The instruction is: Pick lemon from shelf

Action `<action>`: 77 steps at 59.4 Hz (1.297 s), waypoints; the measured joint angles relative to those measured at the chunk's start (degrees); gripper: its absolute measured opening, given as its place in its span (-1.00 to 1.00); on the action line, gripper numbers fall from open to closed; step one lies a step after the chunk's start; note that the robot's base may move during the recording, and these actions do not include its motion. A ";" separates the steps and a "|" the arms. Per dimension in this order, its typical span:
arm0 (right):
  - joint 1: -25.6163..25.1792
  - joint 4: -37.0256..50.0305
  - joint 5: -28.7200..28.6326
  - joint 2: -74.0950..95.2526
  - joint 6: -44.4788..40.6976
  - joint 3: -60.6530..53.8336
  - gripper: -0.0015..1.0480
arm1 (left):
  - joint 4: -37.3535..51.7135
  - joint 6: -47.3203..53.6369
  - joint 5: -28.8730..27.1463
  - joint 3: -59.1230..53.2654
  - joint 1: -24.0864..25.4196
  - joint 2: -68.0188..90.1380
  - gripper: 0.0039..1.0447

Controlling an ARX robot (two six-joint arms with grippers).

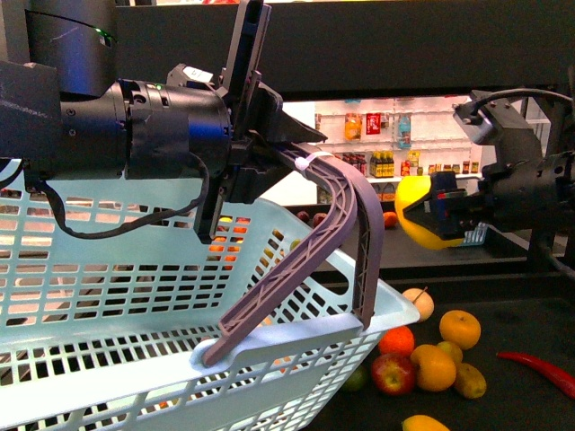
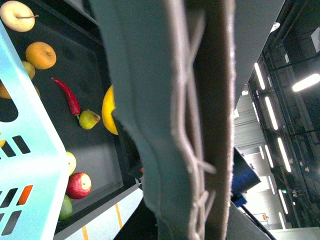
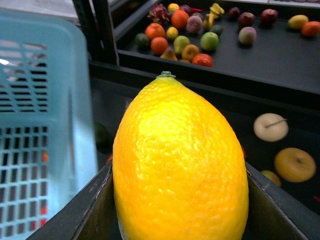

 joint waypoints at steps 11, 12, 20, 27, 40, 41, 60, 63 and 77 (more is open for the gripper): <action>4.04 -0.61 0.70 0.15 3.87 -0.02 0.20 | 0.00 0.02 0.00 0.00 0.00 0.00 -0.84; 4.59 -0.61 0.83 0.20 4.22 -0.02 0.20 | 0.00 0.02 -0.02 0.00 0.00 0.00 -0.84; 7.58 -0.50 1.42 0.70 6.40 0.00 0.20 | 0.00 -0.04 0.00 0.00 -0.02 0.00 -0.84; 10.01 -0.26 1.99 1.81 7.43 0.00 0.20 | 0.00 0.00 0.00 0.00 0.00 0.00 -0.84; 12.81 -0.11 3.15 3.39 7.98 0.00 0.32 | 0.00 0.00 0.00 0.00 -0.02 0.00 -0.84; 12.87 0.07 3.13 3.41 7.96 0.00 0.35 | 0.00 0.00 0.00 0.00 -0.02 0.00 -0.84; 10.84 2.27 6.43 3.45 9.07 1.70 0.85 | -0.09 -0.13 0.20 0.00 -0.02 0.02 -0.84; 9.40 2.62 6.64 3.41 9.25 2.47 0.86 | -0.13 -0.17 -0.13 0.00 -0.02 0.02 -0.84; -0.59 4.11 7.48 4.11 0.55 3.21 0.86 | -0.13 -0.02 -0.22 0.02 0.00 0.02 -0.84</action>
